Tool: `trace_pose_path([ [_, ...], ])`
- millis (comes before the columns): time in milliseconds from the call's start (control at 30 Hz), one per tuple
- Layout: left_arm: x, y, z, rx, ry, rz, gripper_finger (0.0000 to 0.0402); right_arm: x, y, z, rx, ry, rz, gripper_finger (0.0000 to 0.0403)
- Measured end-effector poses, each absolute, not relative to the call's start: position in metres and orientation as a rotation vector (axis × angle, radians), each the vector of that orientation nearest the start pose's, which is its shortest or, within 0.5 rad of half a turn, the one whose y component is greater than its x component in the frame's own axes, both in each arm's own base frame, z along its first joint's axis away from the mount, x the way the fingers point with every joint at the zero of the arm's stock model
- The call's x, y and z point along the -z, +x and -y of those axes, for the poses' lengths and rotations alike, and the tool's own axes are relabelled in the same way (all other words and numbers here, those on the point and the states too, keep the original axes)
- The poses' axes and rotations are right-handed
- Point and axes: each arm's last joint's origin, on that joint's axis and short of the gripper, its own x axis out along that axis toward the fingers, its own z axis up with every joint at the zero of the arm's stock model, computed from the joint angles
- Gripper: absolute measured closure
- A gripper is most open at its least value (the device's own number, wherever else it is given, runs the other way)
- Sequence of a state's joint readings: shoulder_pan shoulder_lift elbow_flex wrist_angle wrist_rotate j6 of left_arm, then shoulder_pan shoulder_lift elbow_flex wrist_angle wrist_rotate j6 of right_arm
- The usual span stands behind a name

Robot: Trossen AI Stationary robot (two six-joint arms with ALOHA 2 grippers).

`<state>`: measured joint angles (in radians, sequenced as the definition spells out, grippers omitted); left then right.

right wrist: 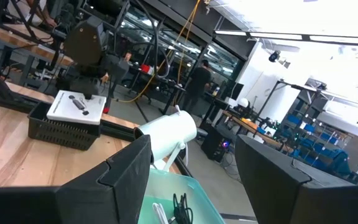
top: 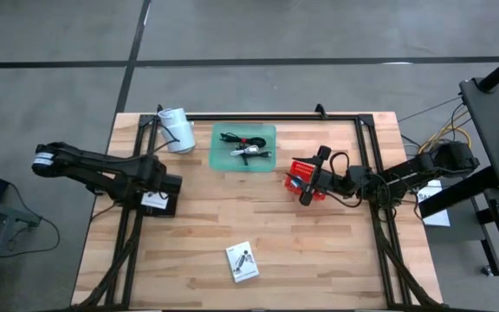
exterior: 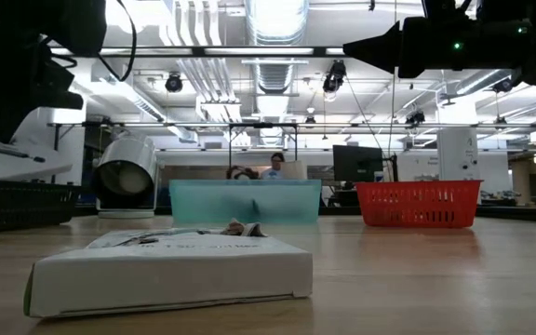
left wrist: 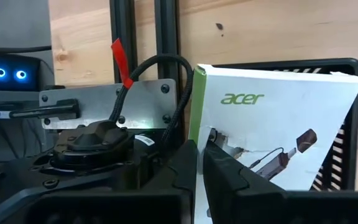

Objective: Pick and place items into bin
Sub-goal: Put the left card reader box into the black basket

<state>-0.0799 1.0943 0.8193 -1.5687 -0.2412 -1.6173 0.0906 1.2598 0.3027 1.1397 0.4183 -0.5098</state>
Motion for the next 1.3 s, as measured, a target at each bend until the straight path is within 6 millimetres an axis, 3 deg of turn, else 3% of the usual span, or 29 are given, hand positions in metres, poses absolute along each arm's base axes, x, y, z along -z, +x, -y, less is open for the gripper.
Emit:
trace_pose_path([
  [300,-0.234,0.125,0.003,-1.448,-0.832,-1.237,0.0351,-0.206,0.222,-0.008,0.364,-0.458,0.090,0.0184],
  [633,-0.240,0.129,0.004,-1.324,-0.799,-1.310,0.0306,-0.206,0.222,-0.008,0.365,-0.467,0.088,0.0184],
  [900,-0.255,0.135,0.003,-1.231,-0.712,-1.275,0.0301,-0.206,0.222,-0.008,0.365,-0.471,0.088,0.0184],
  [1100,-0.247,0.133,-0.001,-1.198,-0.452,-1.298,0.0302,-0.206,0.222,-0.008,0.365,-0.471,0.088,0.0184],
  [1300,-0.240,0.134,-0.002,-1.233,-0.397,-1.305,0.0308,-0.206,0.222,-0.008,0.365,-0.472,0.087,0.0184],
])
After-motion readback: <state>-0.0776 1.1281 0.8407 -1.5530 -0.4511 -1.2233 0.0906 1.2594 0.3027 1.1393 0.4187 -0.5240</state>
